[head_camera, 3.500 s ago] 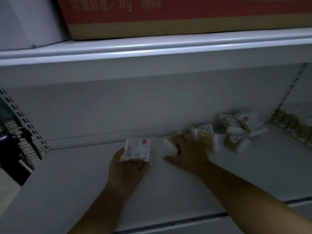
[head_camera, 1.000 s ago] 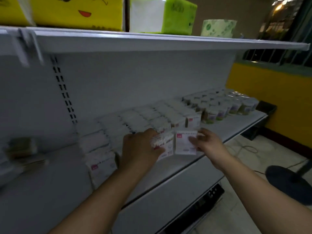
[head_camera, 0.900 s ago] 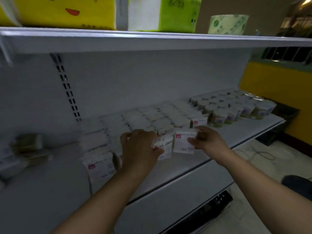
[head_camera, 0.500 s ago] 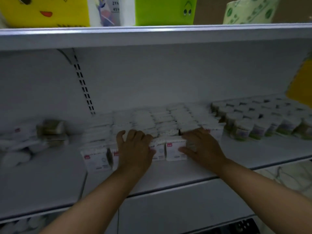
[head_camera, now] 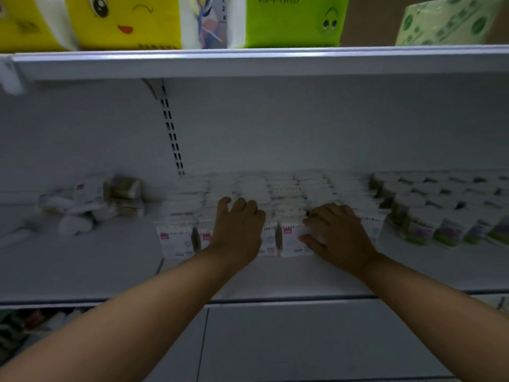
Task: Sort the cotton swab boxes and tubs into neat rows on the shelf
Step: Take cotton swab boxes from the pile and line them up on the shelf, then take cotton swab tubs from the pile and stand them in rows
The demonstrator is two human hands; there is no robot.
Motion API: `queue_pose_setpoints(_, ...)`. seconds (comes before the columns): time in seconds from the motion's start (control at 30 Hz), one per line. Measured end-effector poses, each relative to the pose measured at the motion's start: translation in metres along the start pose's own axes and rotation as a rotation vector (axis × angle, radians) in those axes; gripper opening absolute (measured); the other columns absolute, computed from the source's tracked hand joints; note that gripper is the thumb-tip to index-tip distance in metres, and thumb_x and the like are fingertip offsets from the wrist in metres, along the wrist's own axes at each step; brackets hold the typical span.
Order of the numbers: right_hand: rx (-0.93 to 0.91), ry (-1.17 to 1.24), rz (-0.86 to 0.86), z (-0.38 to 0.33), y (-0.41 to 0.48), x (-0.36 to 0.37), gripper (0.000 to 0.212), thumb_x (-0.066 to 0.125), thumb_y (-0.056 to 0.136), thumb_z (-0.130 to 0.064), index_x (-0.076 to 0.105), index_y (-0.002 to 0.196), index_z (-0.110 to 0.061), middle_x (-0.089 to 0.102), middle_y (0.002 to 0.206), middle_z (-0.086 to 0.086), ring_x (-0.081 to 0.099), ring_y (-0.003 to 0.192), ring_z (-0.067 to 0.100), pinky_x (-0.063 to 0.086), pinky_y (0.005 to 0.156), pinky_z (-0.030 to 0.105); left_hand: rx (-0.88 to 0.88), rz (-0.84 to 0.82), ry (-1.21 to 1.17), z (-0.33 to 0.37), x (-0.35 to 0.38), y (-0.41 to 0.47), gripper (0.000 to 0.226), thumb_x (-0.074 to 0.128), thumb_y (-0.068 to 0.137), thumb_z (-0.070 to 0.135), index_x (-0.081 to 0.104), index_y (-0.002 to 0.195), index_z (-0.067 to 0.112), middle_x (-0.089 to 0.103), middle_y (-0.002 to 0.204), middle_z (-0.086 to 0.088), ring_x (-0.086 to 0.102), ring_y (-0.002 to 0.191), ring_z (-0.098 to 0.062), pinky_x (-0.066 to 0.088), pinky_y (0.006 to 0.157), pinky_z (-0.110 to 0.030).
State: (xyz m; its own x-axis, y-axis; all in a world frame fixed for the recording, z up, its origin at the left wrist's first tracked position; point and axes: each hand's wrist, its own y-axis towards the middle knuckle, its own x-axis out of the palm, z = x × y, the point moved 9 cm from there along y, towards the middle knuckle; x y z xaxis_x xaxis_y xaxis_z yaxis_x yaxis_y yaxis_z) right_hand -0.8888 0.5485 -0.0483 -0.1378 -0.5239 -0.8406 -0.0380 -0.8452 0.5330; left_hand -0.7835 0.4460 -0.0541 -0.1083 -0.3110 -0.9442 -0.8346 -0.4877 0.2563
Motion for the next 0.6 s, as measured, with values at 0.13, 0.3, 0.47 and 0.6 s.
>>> queue_pose_setpoints(0.13, 0.098, -0.010, -0.067, -0.008, -0.005, -0.011, 0.050, 0.035, 0.095, -0.039, 0.070, 0.100, -0.004, 0.069, 0.098, 0.011, 0.066, 0.088, 0.029, 0.040, 0.083, 0.036, -0.019, -0.089, 0.004, -0.001, 0.002, -0.003, 0.058, 0.053, 0.090, 0.043, 0.036, 0.139, 0.017, 0.028, 0.146, -0.006, 0.020, 0.136, -0.027, -0.004, 0.113, -0.052)
queue_pose_setpoints(0.3, 0.191, -0.077, -0.148, -0.027, -0.015, -0.026, 0.071, 0.014, 0.099, -0.045, 0.066, 0.110, 0.002, 0.062, 0.121, 0.020, 0.060, 0.111, 0.039, 0.041, 0.094, 0.054, 0.040, -0.101, -0.061, -0.012, -0.006, -0.022, 0.077, 0.036, 0.094, 0.055, 0.004, 0.151, 0.014, -0.004, 0.159, -0.003, -0.014, 0.145, -0.022, -0.019, 0.110, -0.056)
queue_pose_setpoints(0.47, 0.080, -0.092, -0.079, -0.102, 0.040, -0.051, 0.069, 0.015, 0.099, -0.045, 0.064, 0.115, 0.000, 0.057, 0.130, 0.018, 0.054, 0.119, 0.039, 0.028, 0.102, 0.053, 0.056, -0.034, -0.171, -0.098, -0.028, -0.058, 0.067, 0.033, 0.096, 0.050, 0.009, 0.151, 0.020, -0.001, 0.160, 0.002, -0.014, 0.145, -0.015, -0.017, 0.113, -0.045)
queue_pose_setpoints(0.6, 0.019, -0.070, -0.136, -0.189, 0.109, -0.030, 0.053, 0.030, 0.100, -0.039, 0.029, 0.146, -0.014, 0.009, 0.159, 0.006, 0.004, 0.147, 0.021, -0.009, 0.115, 0.029, -0.016, -0.079, -0.142, -0.203, -0.020, -0.106, 0.064, 0.037, 0.096, 0.047, 0.014, 0.150, 0.021, 0.004, 0.159, 0.000, -0.007, 0.146, -0.018, -0.003, 0.116, -0.043)
